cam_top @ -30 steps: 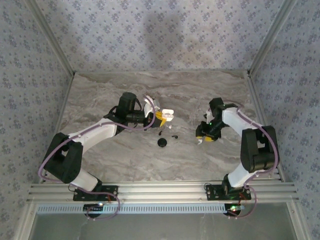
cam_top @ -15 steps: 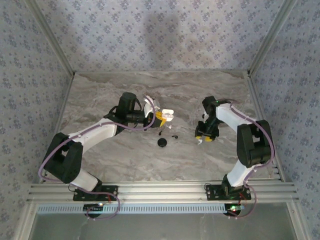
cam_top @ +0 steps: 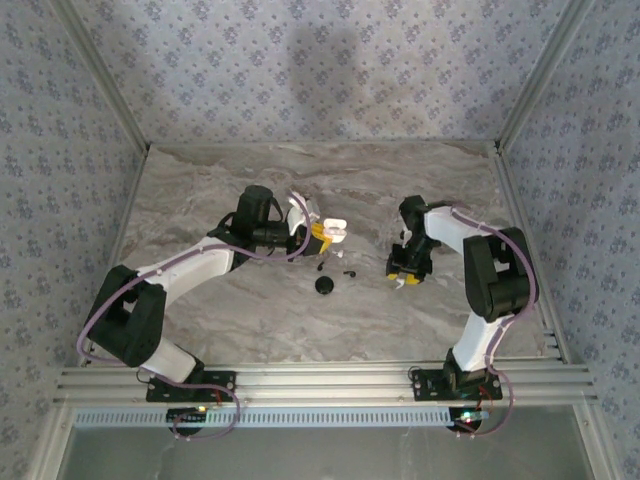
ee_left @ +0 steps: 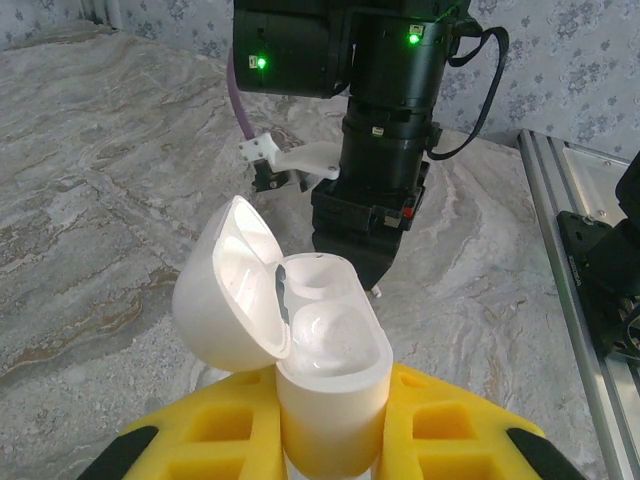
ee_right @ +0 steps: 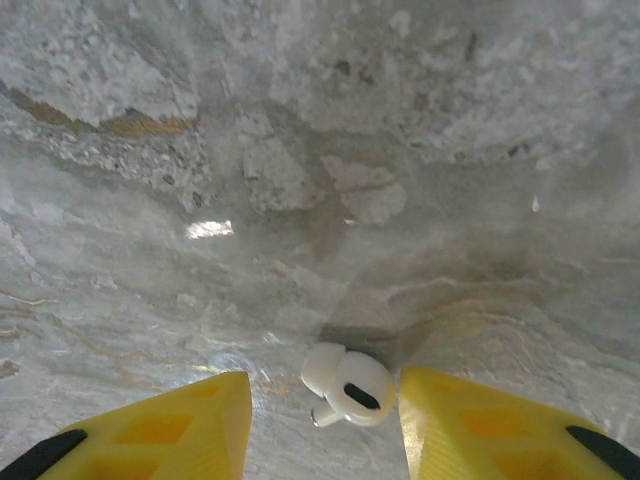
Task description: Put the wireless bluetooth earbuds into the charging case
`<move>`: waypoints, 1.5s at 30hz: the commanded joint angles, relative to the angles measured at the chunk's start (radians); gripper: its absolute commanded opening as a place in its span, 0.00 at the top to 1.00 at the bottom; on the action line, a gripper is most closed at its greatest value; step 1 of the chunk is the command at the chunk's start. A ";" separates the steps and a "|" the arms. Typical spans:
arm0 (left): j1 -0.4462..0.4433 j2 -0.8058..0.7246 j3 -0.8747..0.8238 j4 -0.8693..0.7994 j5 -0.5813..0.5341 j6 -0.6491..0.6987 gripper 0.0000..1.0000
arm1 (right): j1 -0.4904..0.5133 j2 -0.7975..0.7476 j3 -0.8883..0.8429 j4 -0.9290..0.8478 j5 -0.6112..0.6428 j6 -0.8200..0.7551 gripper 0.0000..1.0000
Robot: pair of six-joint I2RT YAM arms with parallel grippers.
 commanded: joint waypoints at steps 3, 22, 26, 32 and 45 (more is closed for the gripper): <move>0.008 -0.024 0.000 -0.010 0.002 0.023 0.81 | 0.009 0.001 0.038 0.032 -0.028 0.001 0.57; 0.013 -0.019 0.004 -0.017 -0.001 0.029 0.81 | 0.037 0.017 0.147 -0.212 0.120 -0.080 0.55; 0.013 -0.012 0.006 -0.007 -0.001 0.025 0.81 | 0.049 0.045 0.154 -0.168 0.091 -0.062 0.55; 0.013 -0.013 0.008 -0.013 0.000 0.028 0.81 | 0.056 0.094 0.172 -0.147 0.101 -0.035 0.57; 0.015 -0.015 0.001 -0.023 -0.005 0.036 0.81 | 0.075 0.139 0.157 -0.138 0.126 -0.021 0.60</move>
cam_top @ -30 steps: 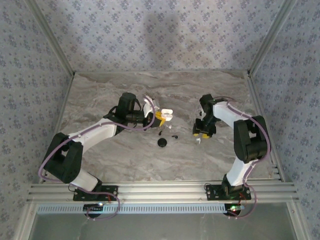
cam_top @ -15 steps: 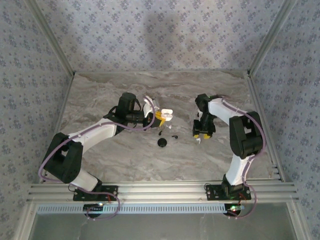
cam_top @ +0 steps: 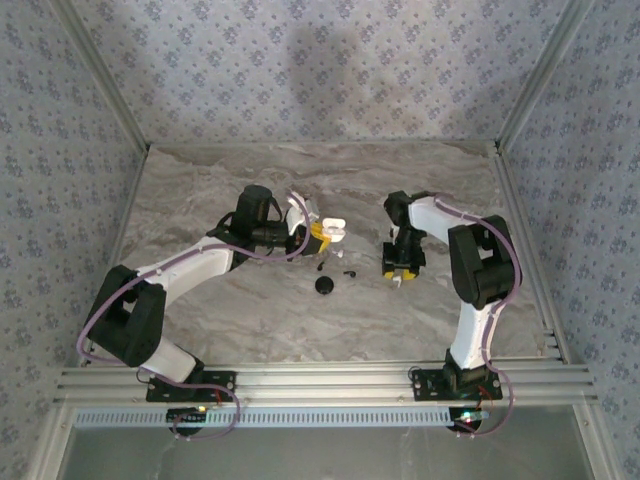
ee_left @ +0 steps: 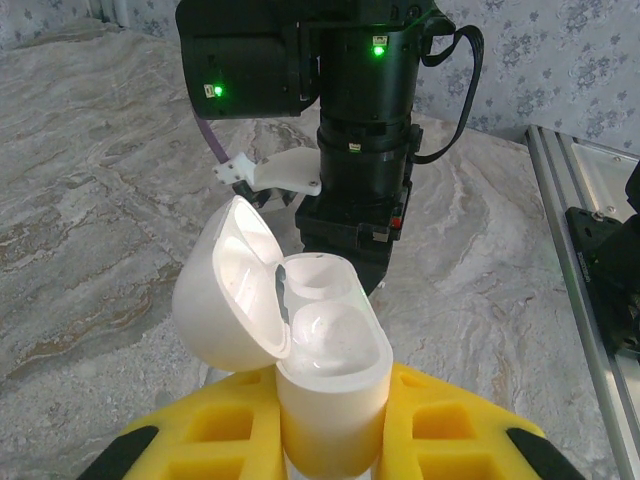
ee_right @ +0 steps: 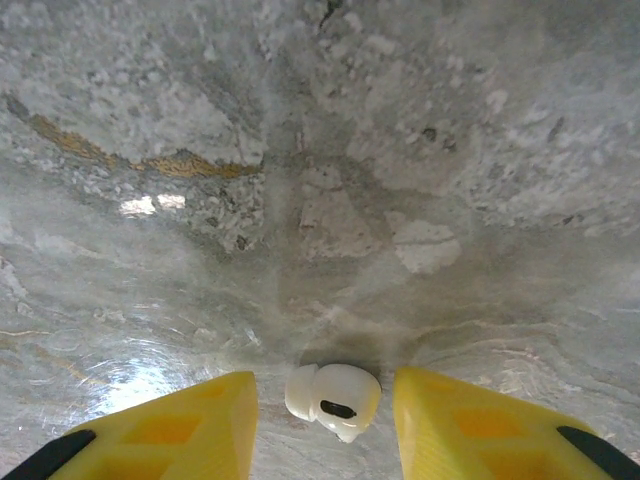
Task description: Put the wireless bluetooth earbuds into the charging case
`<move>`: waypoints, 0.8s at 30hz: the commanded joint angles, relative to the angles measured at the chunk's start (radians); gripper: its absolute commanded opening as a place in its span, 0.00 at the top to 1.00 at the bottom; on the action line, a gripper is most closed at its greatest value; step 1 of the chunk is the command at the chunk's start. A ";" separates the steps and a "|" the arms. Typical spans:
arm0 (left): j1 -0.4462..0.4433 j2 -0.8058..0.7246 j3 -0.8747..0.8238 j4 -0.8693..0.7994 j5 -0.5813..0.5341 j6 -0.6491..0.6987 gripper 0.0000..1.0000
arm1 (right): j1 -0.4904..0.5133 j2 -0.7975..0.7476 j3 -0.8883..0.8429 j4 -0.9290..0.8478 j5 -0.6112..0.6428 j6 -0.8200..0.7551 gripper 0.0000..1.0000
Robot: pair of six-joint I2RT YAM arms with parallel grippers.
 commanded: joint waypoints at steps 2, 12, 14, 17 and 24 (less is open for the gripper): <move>0.008 -0.016 0.000 -0.012 0.001 0.021 0.81 | 0.008 0.020 0.005 -0.012 0.029 0.022 0.62; 0.011 -0.014 0.004 -0.028 0.005 0.032 0.81 | 0.011 0.036 -0.015 0.023 0.039 0.029 0.66; 0.012 -0.013 0.006 -0.028 0.006 0.032 0.81 | 0.012 0.041 -0.015 0.019 0.044 0.029 0.65; 0.012 -0.013 0.007 -0.030 0.006 0.031 0.81 | 0.013 0.046 -0.016 0.015 0.054 0.028 0.66; 0.012 -0.014 0.004 -0.033 0.006 0.031 0.81 | 0.014 0.036 -0.024 0.017 0.055 0.028 0.71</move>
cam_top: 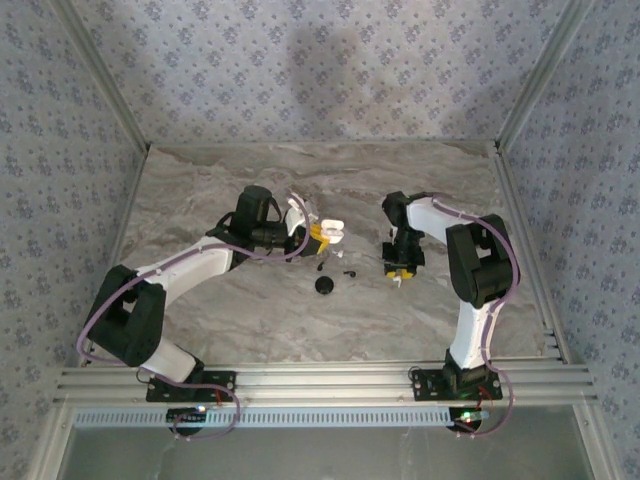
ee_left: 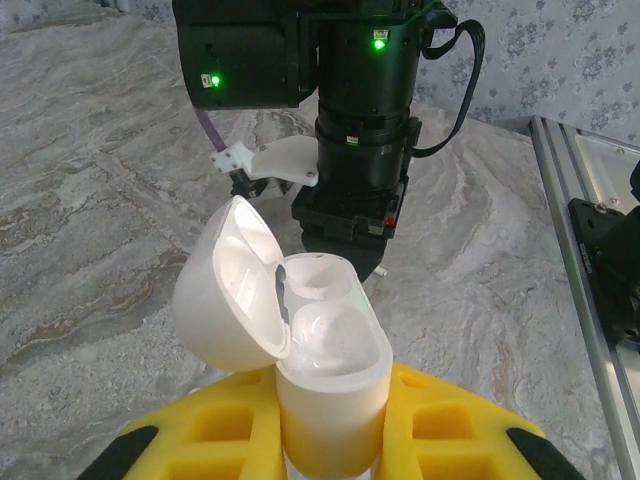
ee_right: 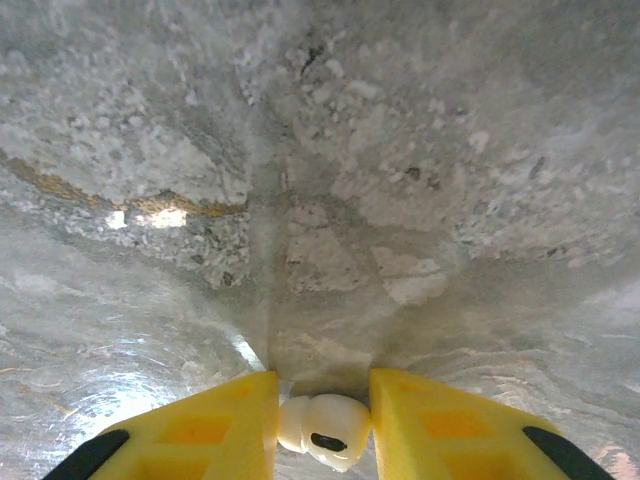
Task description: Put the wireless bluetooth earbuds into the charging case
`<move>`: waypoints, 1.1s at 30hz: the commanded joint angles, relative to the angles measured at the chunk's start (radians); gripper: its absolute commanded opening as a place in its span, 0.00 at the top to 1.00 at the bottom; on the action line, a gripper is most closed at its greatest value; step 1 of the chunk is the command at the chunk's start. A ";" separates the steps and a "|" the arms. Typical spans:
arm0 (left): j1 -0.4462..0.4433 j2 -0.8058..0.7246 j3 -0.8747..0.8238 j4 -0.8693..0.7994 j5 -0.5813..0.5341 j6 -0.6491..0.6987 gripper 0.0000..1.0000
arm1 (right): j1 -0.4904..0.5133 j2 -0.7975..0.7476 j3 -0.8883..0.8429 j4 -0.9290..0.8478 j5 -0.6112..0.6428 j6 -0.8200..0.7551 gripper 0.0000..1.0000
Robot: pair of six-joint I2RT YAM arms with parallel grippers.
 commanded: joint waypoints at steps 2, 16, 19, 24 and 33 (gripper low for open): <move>0.006 -0.013 0.005 -0.003 0.008 0.016 0.81 | 0.008 0.016 -0.023 -0.004 0.014 0.019 0.72; -0.012 0.033 0.004 0.032 -0.030 0.023 0.82 | 0.014 -0.176 -0.127 0.101 0.038 0.088 0.74; -0.030 0.056 0.008 0.044 -0.040 0.034 0.82 | 0.015 -0.264 -0.176 0.164 0.038 0.119 0.74; -0.072 0.115 0.039 0.082 -0.075 0.018 0.82 | 0.014 -0.408 -0.263 0.275 0.010 0.157 0.75; -0.107 0.210 0.057 0.208 -0.125 -0.048 0.82 | 0.024 -0.541 -0.341 0.432 -0.052 0.188 0.75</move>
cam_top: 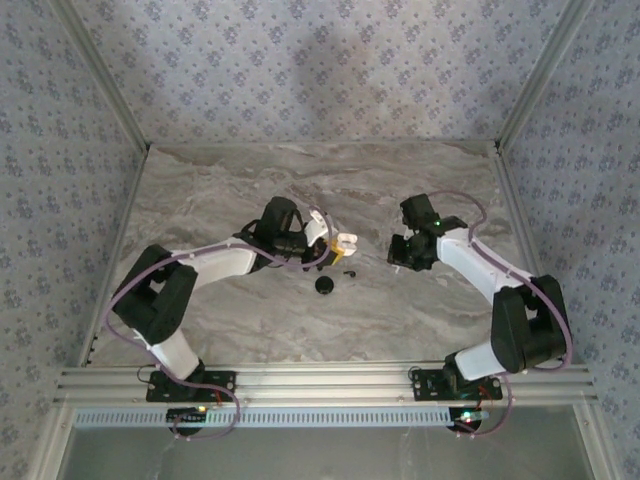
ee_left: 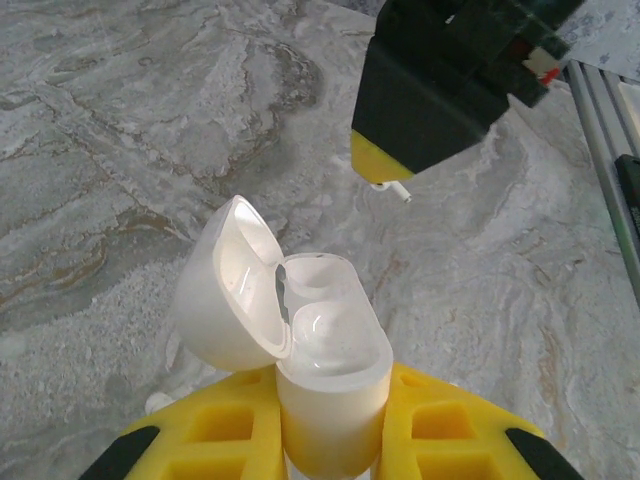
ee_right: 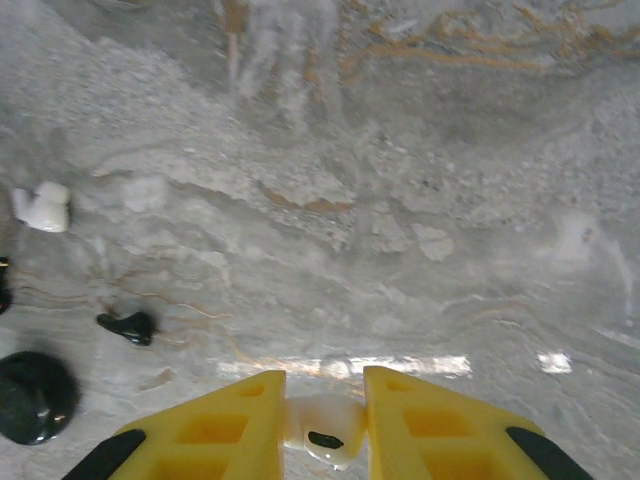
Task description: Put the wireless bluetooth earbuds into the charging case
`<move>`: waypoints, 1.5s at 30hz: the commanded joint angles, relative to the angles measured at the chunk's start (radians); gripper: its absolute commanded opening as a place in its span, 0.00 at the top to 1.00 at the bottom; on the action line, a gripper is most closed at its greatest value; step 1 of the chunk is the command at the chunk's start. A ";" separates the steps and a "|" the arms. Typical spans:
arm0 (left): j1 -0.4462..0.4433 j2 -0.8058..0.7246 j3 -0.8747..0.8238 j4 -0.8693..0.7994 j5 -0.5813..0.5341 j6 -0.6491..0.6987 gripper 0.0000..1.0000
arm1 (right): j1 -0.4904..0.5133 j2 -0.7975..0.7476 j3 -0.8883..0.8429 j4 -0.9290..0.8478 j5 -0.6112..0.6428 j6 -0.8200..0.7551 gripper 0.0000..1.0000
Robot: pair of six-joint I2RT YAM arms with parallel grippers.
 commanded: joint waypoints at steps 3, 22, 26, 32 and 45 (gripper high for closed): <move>-0.006 0.032 0.036 0.116 -0.021 -0.040 0.82 | 0.013 -0.090 -0.047 0.125 -0.047 0.055 0.75; -0.018 0.064 0.038 0.222 0.070 -0.044 0.82 | 0.141 -0.359 -0.156 0.443 0.053 0.047 0.76; -0.018 0.070 0.039 0.271 0.075 -0.096 0.82 | 0.151 -0.380 -0.200 0.546 0.064 0.063 0.77; -0.019 0.073 0.038 0.313 0.081 -0.136 0.82 | 0.154 -0.377 -0.219 0.607 0.083 0.060 0.77; -0.022 0.068 0.037 0.344 0.079 -0.173 0.82 | 0.153 -0.324 -0.221 0.705 0.073 0.074 0.76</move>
